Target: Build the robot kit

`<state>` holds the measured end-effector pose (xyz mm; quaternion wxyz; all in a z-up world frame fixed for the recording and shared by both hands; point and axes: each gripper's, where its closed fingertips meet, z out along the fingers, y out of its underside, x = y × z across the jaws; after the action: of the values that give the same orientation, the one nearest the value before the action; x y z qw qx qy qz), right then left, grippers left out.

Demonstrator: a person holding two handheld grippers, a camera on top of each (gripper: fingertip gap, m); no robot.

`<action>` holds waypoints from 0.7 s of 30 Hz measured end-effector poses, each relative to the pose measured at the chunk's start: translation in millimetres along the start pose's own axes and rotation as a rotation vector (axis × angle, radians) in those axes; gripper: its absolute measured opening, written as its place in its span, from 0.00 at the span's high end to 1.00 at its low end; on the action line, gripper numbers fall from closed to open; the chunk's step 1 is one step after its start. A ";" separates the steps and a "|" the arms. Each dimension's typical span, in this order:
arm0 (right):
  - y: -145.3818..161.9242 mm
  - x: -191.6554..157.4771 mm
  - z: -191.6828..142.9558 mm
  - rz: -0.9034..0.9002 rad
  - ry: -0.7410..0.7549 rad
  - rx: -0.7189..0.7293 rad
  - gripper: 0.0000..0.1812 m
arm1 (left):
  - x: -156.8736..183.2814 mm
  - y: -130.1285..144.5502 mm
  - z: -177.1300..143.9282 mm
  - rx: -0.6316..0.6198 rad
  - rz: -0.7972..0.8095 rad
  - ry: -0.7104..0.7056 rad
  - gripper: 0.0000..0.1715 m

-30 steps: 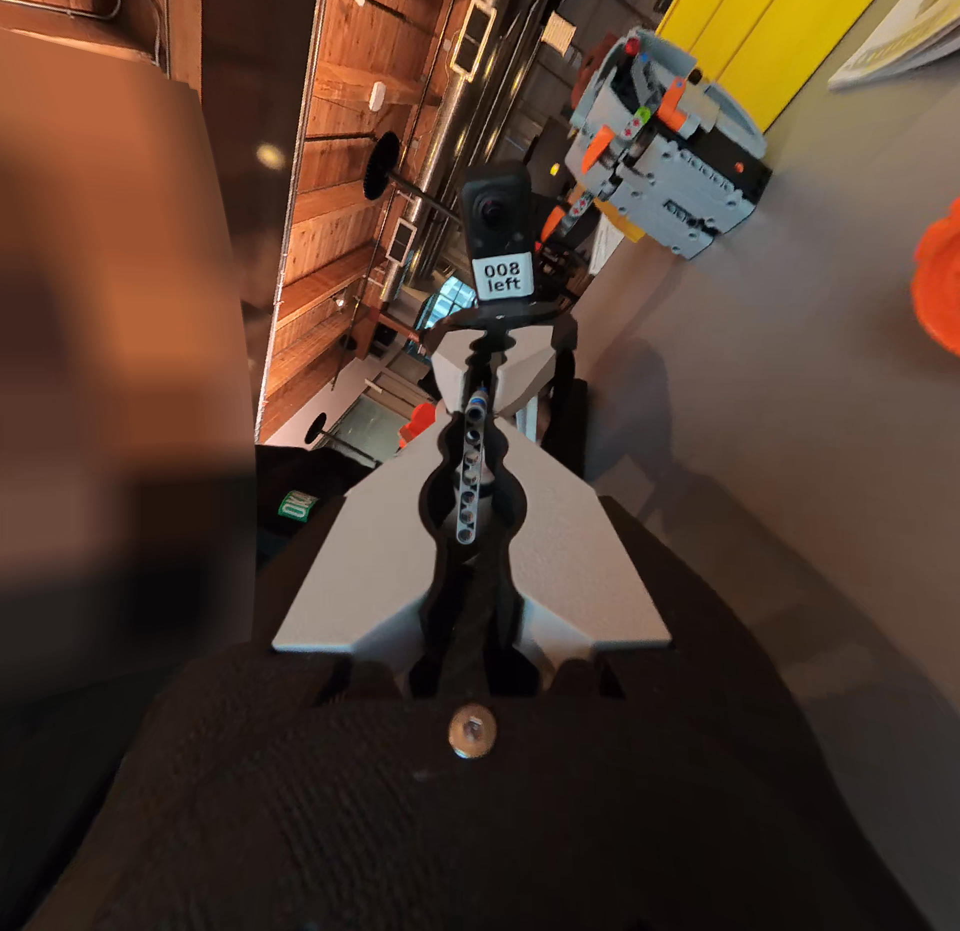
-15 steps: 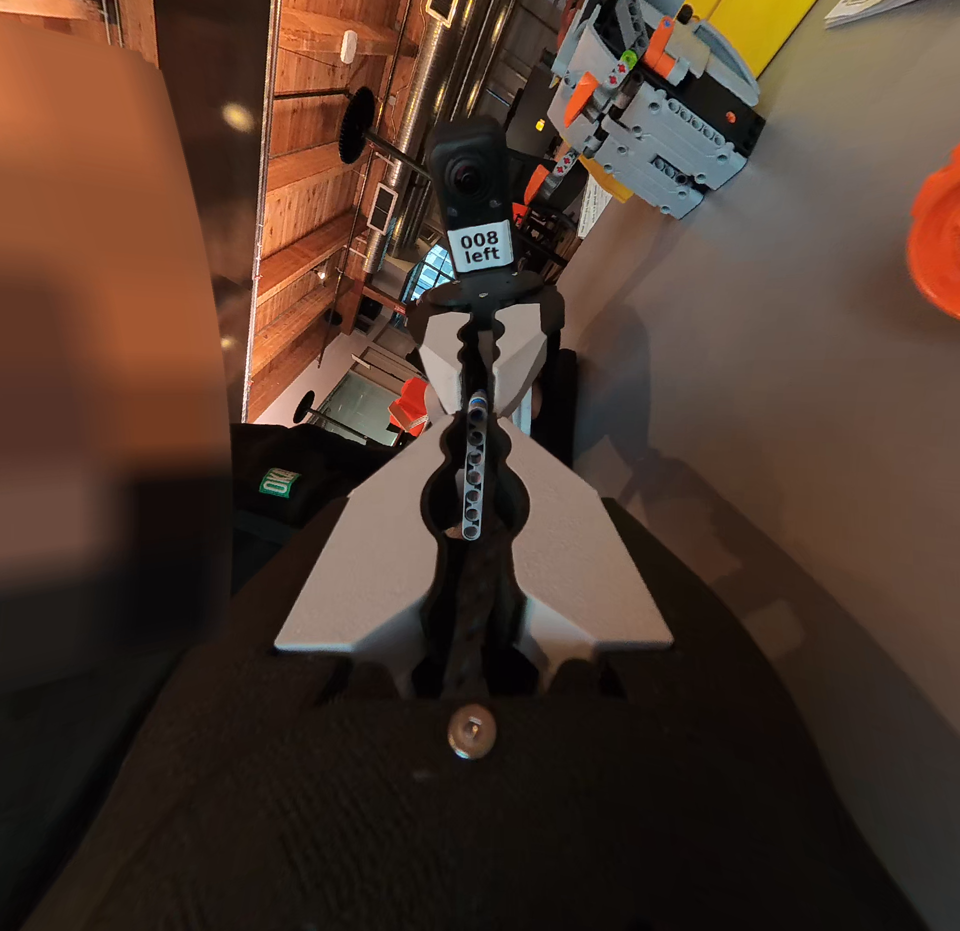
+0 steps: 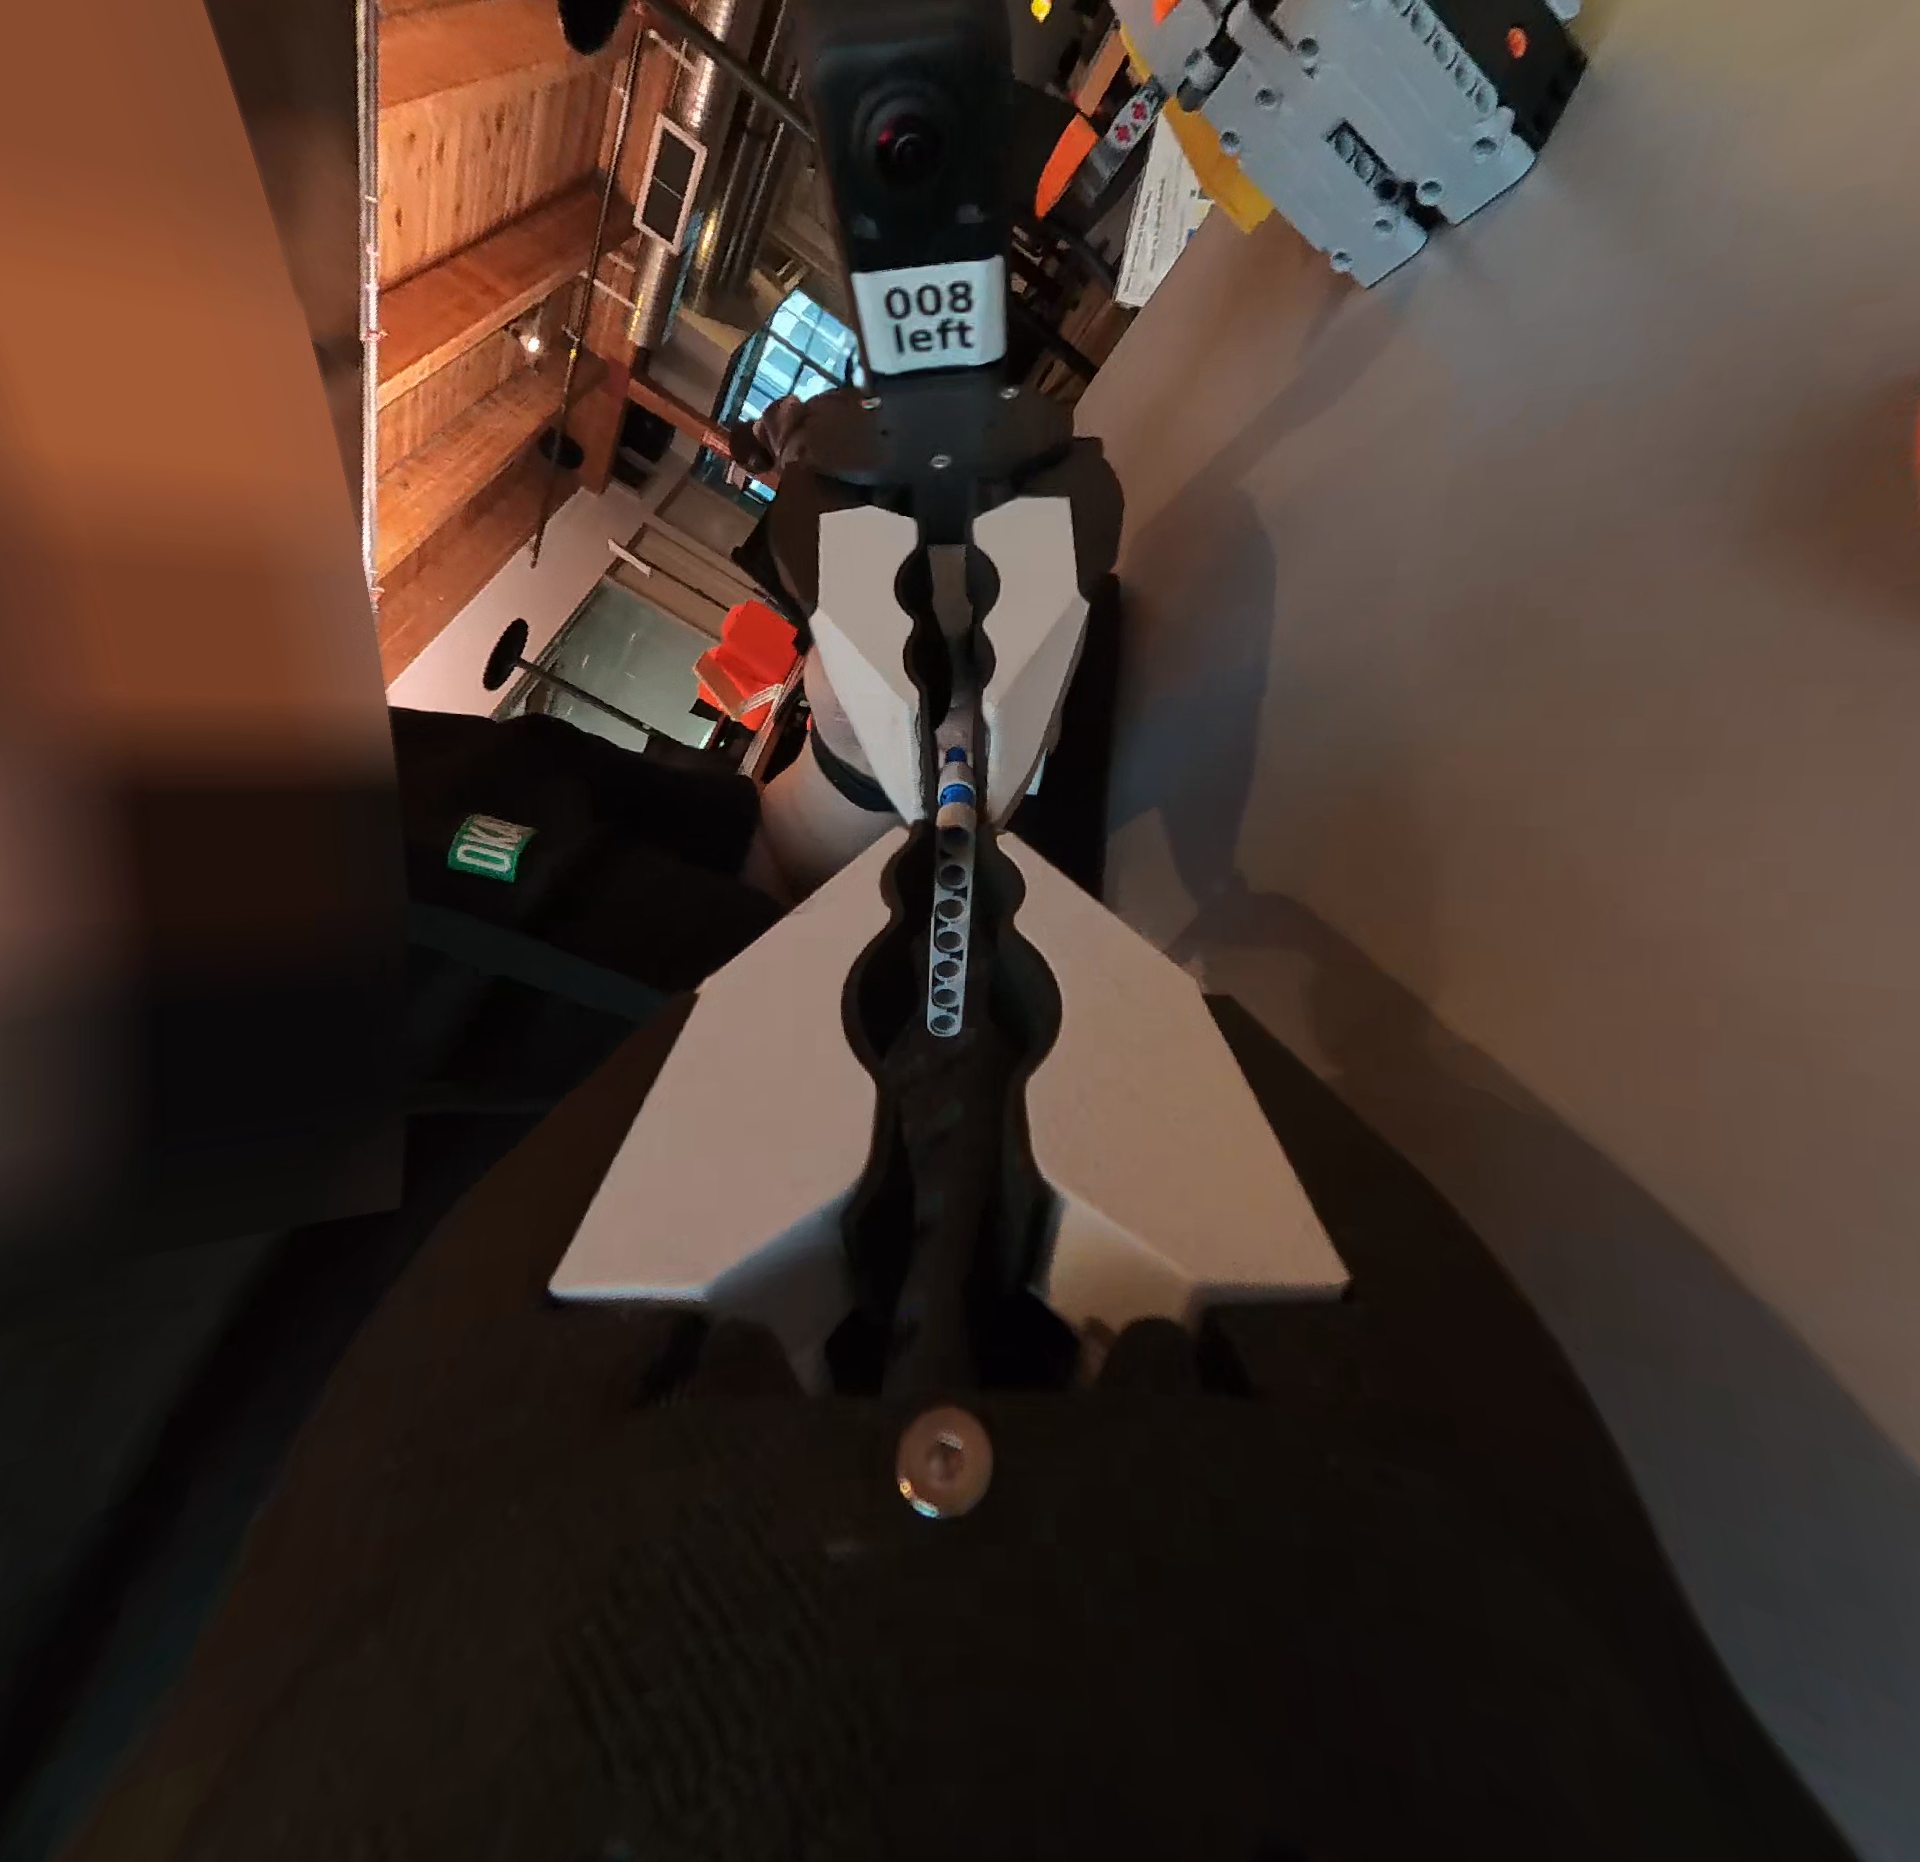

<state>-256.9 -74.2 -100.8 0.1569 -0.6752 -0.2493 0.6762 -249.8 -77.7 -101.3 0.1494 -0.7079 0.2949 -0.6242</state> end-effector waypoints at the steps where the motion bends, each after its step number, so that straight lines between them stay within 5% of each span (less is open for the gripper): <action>1: -0.8 -1.9 -0.2 0.004 -0.016 0.003 0.97 | 1.6 -0.3 -0.1 0.001 0.006 0.009 0.97; 12: -30.9 -4.0 2.4 0.042 -0.051 0.220 0.97 | 1.6 -26.3 -14.8 0.201 0.036 -0.018 0.97; 21: -13.6 0.6 0.9 -0.056 0.043 0.072 0.97 | -0.5 -11.4 -6.5 0.081 0.006 -0.016 0.97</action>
<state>-259.5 -62.8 -93.8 0.2051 -0.6763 -0.2402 0.6655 -253.5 -67.5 -93.9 0.1820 -0.7054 0.2702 -0.6295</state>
